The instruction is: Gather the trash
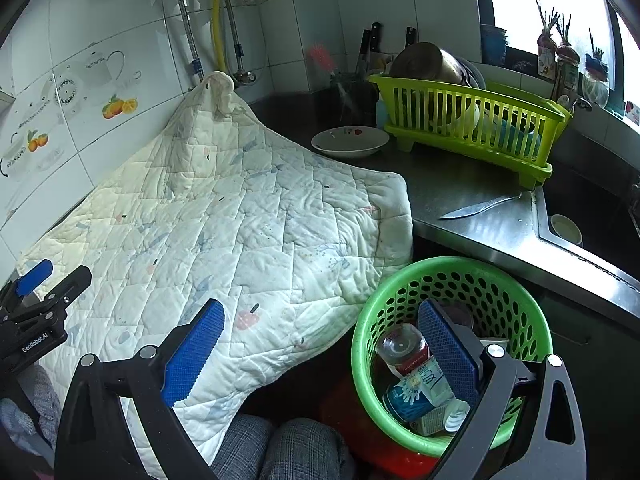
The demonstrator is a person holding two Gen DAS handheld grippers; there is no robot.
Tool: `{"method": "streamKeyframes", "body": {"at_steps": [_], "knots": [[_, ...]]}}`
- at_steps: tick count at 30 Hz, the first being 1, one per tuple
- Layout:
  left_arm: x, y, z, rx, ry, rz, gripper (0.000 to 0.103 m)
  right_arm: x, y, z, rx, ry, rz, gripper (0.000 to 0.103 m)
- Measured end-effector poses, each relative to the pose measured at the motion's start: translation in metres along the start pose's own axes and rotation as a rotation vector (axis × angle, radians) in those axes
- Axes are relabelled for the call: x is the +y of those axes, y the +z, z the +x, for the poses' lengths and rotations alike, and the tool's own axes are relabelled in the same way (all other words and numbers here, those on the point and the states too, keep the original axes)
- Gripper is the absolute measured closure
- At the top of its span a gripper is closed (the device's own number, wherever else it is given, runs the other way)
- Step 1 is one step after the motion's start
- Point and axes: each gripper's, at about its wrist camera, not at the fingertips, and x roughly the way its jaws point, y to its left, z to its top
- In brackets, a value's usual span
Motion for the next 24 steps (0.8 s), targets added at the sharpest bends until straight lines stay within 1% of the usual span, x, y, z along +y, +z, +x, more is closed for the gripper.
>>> {"method": "streamKeyframes", "body": {"at_steps": [3,11,16,24], "knots": [[-0.0003,-0.0006,-0.0012,-0.006,0.021,0.005,0.005,0.0002,0.0001,-0.0003,-0.001,-0.005,-0.003,0.009],[0.0018,-0.0011,-0.0016,-0.004,0.026,-0.007,0.005,0.003,-0.0007,0.0009,0.005,-0.001,-0.006,0.009],[0.0025,-0.002,-0.0016,-0.006,0.034,-0.014,0.005,0.0047,-0.0019,0.0012,0.003,-0.014,-0.014,0.009],[0.0016,-0.0022,-0.0045,-0.026,0.051,-0.017,0.005,0.0058,-0.0035,0.0024,0.001,-0.012,-0.014,0.009]]}}
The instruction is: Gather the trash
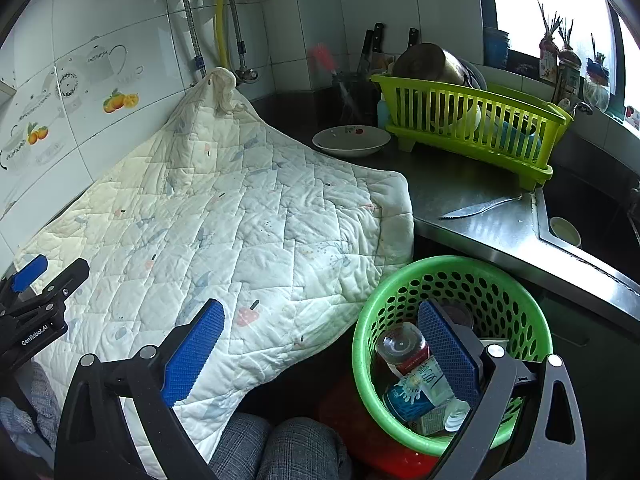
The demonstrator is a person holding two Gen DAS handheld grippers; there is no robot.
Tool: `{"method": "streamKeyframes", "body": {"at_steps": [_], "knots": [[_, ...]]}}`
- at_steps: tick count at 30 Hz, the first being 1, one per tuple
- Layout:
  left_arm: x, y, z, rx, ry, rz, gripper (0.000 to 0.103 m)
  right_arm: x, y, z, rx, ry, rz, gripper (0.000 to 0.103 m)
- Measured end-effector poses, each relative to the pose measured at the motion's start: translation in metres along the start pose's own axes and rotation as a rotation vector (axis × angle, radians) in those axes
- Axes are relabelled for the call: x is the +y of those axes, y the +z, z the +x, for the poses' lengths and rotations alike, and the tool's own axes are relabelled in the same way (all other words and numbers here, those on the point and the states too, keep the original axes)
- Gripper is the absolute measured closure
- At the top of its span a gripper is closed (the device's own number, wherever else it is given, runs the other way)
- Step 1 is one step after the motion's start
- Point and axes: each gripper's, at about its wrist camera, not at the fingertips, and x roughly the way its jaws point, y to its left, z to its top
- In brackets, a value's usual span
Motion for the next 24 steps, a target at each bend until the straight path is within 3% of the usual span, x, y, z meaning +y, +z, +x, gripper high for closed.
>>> {"method": "streamKeyframes", "body": {"at_steps": [24], "knots": [[0.0007,-0.0022,-0.0032,-0.019,0.008,-0.032,0.005,0.0047,-0.001,-0.0011,-0.011,0.01,-0.012,0.009]]}}
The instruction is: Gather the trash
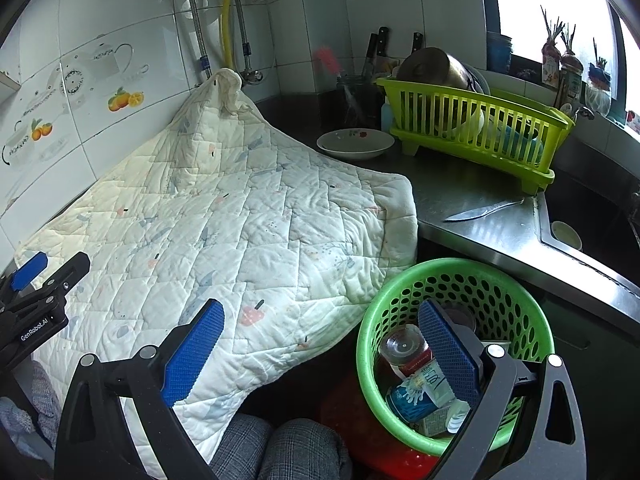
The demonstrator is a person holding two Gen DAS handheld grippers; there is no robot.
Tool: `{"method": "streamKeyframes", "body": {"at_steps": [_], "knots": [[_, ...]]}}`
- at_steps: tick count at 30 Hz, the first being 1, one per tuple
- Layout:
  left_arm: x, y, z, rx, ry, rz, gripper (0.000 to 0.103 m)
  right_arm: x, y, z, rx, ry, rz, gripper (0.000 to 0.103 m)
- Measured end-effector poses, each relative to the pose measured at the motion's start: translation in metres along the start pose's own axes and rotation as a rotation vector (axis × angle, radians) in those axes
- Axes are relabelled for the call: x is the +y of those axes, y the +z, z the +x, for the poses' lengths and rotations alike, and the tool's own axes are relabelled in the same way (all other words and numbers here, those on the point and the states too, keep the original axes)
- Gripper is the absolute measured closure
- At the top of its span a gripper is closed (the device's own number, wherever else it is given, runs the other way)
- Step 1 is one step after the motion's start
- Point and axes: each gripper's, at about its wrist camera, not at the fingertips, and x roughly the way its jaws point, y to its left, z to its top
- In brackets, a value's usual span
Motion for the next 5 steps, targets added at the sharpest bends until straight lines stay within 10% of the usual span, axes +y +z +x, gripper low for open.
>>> {"method": "streamKeyframes", "body": {"at_steps": [5], "knots": [[0.0018,-0.0014,0.0011,0.009,-0.003,-0.007,0.005,0.0007,-0.0008,0.0012,0.004,0.005,0.0,0.009]]}}
